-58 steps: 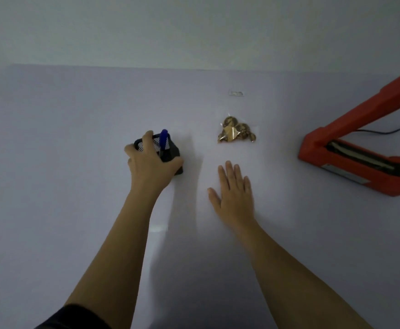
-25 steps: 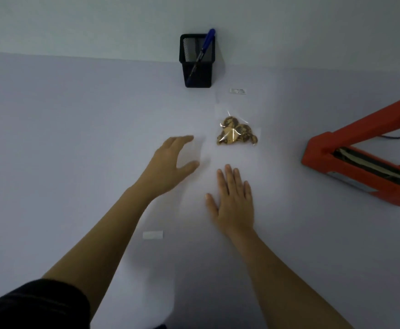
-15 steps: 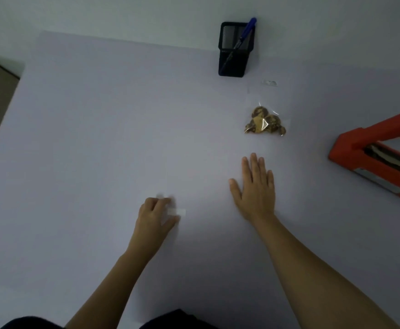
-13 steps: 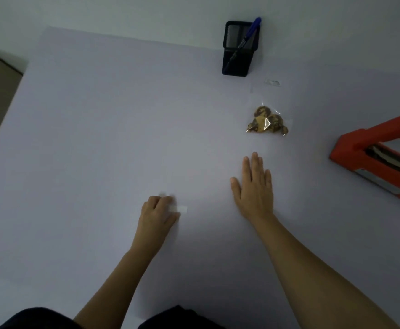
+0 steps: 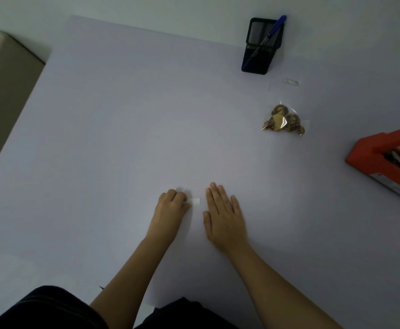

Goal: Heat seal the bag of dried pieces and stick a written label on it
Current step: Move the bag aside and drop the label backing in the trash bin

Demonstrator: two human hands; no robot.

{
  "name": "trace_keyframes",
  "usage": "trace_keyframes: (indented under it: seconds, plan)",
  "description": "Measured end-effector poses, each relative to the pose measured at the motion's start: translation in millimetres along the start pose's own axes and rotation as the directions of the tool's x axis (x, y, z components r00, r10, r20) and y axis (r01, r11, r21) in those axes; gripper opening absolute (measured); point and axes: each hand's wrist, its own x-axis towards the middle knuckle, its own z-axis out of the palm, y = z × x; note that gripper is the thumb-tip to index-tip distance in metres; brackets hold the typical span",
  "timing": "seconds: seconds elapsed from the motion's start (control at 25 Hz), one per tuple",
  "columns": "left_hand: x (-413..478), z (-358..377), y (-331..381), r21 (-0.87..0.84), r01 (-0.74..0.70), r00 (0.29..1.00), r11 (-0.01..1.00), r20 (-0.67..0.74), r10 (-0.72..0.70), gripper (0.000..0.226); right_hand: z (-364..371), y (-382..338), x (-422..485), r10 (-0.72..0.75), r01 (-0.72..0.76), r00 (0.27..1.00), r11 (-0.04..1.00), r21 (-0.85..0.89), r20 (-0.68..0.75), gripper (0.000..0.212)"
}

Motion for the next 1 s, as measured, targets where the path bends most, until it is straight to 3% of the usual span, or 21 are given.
trace_keyframes:
  seconds: [0.36, 0.48, 0.6, 0.72, 0.84, 1.0]
  plan:
    - [2.0, 0.4, -3.4, 0.011, -0.034, 0.999, 0.999, 0.024, 0.034, 0.018, 1.3, 0.0, 0.2, 0.007, -0.007, 1.000, 1.000, 0.007, -0.005, 0.054]
    - [-1.7, -1.3, -2.5, -0.159, 0.094, 0.996, 0.983, 0.003, -0.095, 0.013, 1.6, -0.7, -0.2, 0.016, -0.016, 1.000, 1.000, 0.006, 0.000, 0.055]
    - [-11.1, -0.9, -2.7, -0.352, 0.245, 0.964, 0.903, -0.013, -0.266, 0.004, 3.1, -0.7, -1.7, 0.016, -0.016, 1.000, 1.000, 0.005, -0.002, 0.056]
    - [-17.4, 4.2, -0.2, -0.461, 0.358, 0.908, 0.812, -0.031, -0.418, 0.017, 5.3, 0.4, 0.2, 0.009, -0.009, 1.000, 1.000, 0.001, 0.008, 0.056]
    - [-28.7, 8.3, 5.7, -0.608, 0.435, 0.828, 0.664, -0.018, -0.560, 0.014, 4.4, -1.1, 0.7, 0.006, -0.006, 1.000, 1.000, -0.012, 0.026, 0.057]
    - [-53.5, 6.7, 2.7, -0.899, 0.383, 0.671, 0.213, 0.112, -0.733, 0.010, 1.0, -14.0, 2.9, 0.050, -0.052, 0.997, 0.998, 0.040, 0.060, 0.054]
